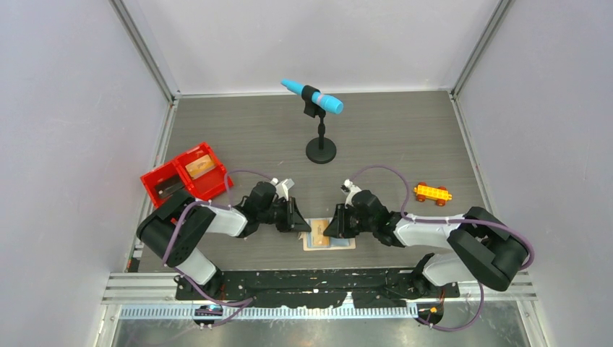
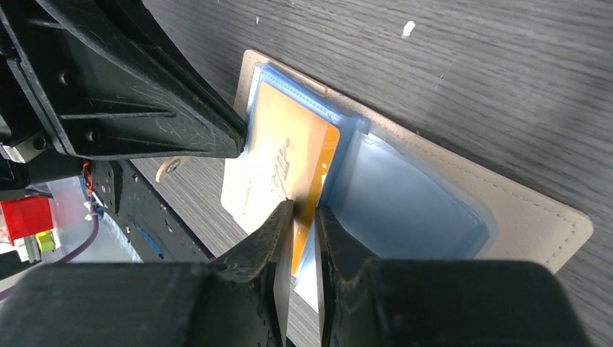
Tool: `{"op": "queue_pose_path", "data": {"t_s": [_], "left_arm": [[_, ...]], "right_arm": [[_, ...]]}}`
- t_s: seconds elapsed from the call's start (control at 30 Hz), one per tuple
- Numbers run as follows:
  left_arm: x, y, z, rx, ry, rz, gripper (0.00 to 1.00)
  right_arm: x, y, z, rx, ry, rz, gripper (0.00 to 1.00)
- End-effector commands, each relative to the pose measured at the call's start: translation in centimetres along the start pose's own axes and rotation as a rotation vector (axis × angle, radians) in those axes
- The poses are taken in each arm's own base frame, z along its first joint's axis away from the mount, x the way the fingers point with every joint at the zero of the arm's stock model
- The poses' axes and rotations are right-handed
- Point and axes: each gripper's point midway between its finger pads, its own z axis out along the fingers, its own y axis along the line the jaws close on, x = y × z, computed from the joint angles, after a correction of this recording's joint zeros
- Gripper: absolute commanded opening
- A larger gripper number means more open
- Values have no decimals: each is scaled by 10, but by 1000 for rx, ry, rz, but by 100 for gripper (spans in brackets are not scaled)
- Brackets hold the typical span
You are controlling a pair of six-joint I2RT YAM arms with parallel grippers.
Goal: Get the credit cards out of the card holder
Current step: Remove the credit card from the card holder.
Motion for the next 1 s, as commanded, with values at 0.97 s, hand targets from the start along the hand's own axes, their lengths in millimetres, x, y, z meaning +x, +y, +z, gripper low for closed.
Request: {"op": "queue_pose_path", "data": {"t_s": [0.97], "left_arm": [[16, 37, 7, -127, 50, 17, 11]], "right_arm": [[-27, 36, -20, -177, -115, 2, 7]]}}
